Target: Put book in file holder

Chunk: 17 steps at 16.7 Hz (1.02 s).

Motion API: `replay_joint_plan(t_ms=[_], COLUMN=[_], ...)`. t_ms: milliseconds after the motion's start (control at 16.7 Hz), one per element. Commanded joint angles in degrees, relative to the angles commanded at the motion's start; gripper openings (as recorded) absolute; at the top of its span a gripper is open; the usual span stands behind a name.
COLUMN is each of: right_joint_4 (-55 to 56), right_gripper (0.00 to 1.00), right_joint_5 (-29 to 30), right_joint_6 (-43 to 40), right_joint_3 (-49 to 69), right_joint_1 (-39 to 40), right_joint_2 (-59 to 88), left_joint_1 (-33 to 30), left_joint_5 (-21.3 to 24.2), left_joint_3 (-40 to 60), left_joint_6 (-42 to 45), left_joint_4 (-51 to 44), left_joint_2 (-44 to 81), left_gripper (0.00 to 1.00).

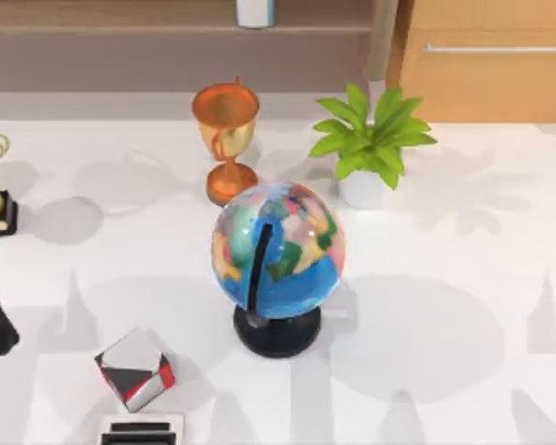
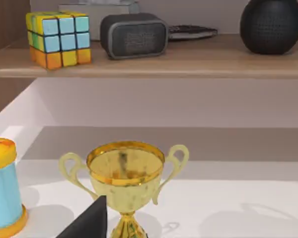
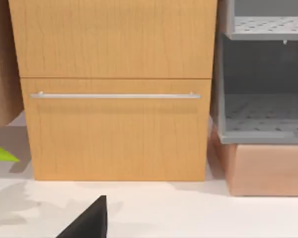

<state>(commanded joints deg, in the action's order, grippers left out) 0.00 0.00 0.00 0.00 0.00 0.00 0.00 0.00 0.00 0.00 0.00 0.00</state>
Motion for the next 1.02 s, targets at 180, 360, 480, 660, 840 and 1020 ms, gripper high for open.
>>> replay_joint_plan(t_ms=[180, 360, 480, 660, 840, 1020], right_joint_4=[0.1, 1.2, 2.2, 4.1, 6.9, 10.8], right_gripper=[1.00, 1.00, 1.00, 1.00, 1.00, 1.00], right_joint_5=[0.2, 1.6, 3.1, 6.3, 10.9, 16.9], right_joint_6=[-0.1, -1.3, -2.8, -5.2, -7.1, -7.8], right_joint_3=[0.6, 5.9, 12.1, 24.0, 37.5, 52.6], right_joint_1=[0.4, 4.1, 7.9, 14.5, 21.2, 27.6], right_joint_2=[0.6, 5.9, 12.6, 27.1, 46.4, 68.5], left_joint_1=[0.0, 0.0, 0.0, 0.0, 0.0, 0.0], left_joint_5=[0.0, 0.0, 0.0, 0.0, 0.0, 0.0], left_joint_3=[0.0, 0.0, 0.0, 0.0, 0.0, 0.0], left_joint_6=[0.0, 0.0, 0.0, 0.0, 0.0, 0.0], left_joint_4=[0.0, 0.0, 0.0, 0.0, 0.0, 0.0], left_joint_2=[0.0, 0.0, 0.0, 0.0, 0.0, 0.0], left_gripper=[1.00, 1.00, 1.00, 1.00, 1.00, 1.00])
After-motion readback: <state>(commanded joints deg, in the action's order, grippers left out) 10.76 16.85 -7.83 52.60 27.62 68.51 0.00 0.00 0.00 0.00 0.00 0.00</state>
